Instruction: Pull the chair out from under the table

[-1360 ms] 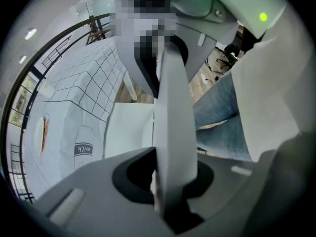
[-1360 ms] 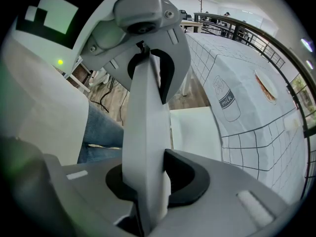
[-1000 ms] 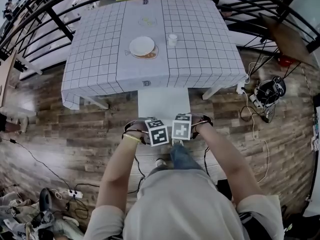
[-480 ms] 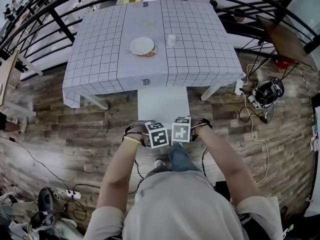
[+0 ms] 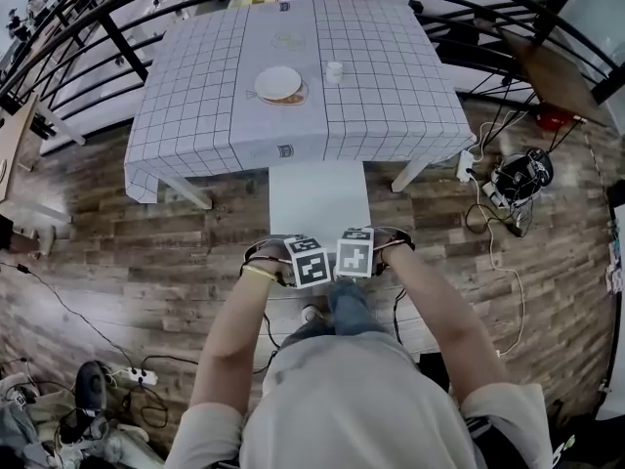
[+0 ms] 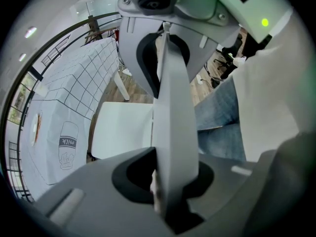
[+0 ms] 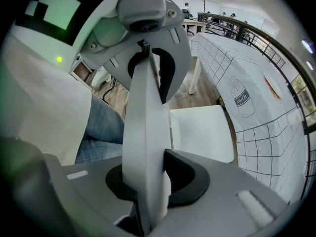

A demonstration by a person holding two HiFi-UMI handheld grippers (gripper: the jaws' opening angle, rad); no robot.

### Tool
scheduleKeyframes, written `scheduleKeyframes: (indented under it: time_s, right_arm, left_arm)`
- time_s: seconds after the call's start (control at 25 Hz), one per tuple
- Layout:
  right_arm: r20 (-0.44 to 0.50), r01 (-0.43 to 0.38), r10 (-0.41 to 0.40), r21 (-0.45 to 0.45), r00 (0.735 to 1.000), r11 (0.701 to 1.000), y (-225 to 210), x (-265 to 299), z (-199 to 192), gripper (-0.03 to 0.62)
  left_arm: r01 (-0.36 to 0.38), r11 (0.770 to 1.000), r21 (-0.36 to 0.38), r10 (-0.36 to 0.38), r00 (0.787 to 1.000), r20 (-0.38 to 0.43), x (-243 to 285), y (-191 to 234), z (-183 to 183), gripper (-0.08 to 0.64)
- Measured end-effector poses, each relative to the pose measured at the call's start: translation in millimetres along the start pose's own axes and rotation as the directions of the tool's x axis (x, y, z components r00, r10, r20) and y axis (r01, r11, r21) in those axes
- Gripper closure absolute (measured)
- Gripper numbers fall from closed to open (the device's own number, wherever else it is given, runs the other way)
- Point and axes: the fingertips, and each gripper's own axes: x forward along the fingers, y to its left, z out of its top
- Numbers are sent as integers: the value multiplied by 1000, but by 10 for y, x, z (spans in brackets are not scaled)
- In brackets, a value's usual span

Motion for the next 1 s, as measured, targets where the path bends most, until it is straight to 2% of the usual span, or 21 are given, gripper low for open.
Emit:
scheduleKeyframes:
  time_s: [1.0]
  right_arm:
    - [-12,0,0,-1,1000,1000,833,69,-38,511]
  left_arm:
    - [8,1000,10,-8,1000,1,8,-829,-18,479]
